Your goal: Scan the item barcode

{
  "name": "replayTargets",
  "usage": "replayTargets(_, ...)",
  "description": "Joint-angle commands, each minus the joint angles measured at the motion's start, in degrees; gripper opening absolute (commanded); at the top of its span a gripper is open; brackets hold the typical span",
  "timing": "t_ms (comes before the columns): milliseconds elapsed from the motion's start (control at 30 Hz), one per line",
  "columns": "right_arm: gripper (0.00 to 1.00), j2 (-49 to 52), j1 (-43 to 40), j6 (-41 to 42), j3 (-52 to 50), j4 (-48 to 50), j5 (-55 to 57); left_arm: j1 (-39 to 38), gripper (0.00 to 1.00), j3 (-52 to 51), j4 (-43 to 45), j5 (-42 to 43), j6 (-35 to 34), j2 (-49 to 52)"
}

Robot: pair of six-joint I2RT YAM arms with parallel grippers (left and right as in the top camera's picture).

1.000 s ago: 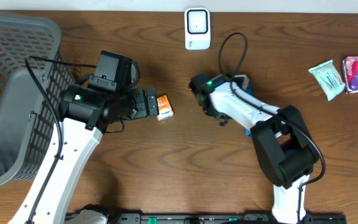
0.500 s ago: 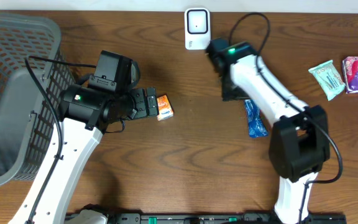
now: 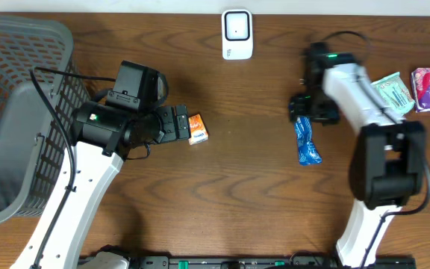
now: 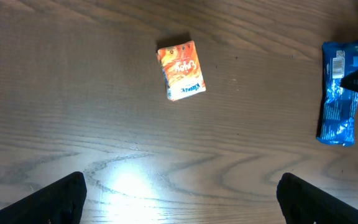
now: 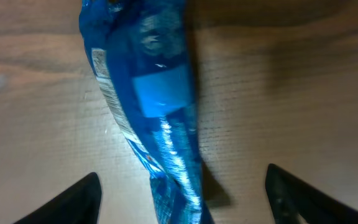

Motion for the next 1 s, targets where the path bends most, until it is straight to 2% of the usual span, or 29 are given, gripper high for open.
replayTargets(0, 0.88, -0.5, -6.4, -16.0, -0.4, -1.6, -22.9, 0.2, 0.98, 0.3, -0.1, -0.7, 0.1, -0.1)
replayTargets(167, 0.98, -0.5, -12.9, -18.7, -7.4, 2.2, -30.1, 0.2, 0.98, 0.3, -0.1, -0.7, 0.1, -0.1)
replayTargets(233, 0.89, -0.5, -13.7, -18.7, -10.4, 5.1, -32.9, 0.2, 0.98, 0.3, -0.1, -0.7, 0.1, -0.1)
replayTargets(300, 0.77, -0.5, -14.1, -18.6, -13.6, 8.6, -35.1, 0.2, 0.98, 0.3, -0.1, -0.7, 0.1, -0.1)
replayTargets(400, 0.68, -0.5, -14.0, -16.9, -17.6, 13.5, -35.3, 0.2, 0.98, 0.3, -0.1, -0.7, 0.1, -0.1)
replayTargets(467, 0.44, -0.5, -13.9, -14.1, -20.3, 16.9, -35.3, 0.2, 0.98, 0.3, -0.1, -0.7, 0.1, -0.1)
replayTargets(500, 0.27, -0.5, -13.8, -12.7, -21.5, 18.1, -35.5, 0.2, 0.98, 0.3, -0.1, -0.7, 0.1, -0.1)
replayTargets(533, 0.18, -0.5, -13.6, -12.3, -22.0, 18.6, -35.7, 0.2, 0.98, 0.3, -0.1, -0.7, 0.1, -0.1)
replayTargets(567, 0.01, -0.5, -13.0, -11.9, -23.1, 19.6, -37.3, 0.2, 0.98, 0.3, -0.1, -0.7, 0.1, -0.1)
replayTargets(667, 0.01, -0.5, -11.3, -9.0, -23.5, 20.0, -38.0, 0.2, 0.98, 0.3, -0.1, -0.7, 0.1, -0.1)
replayTargets(800, 0.01, -0.9, -8.0, 1.5, -23.5, 23.5, -35.8, 0.2, 0.98, 0.3, -0.1, -0.7, 0.1, -0.1)
replayTargets(967, 0.01, -4.8, -2.2, 15.7, -23.4, 23.1, -19.0, 0.2, 0.98, 0.3, -0.1, -0.7, 0.1, -0.1)
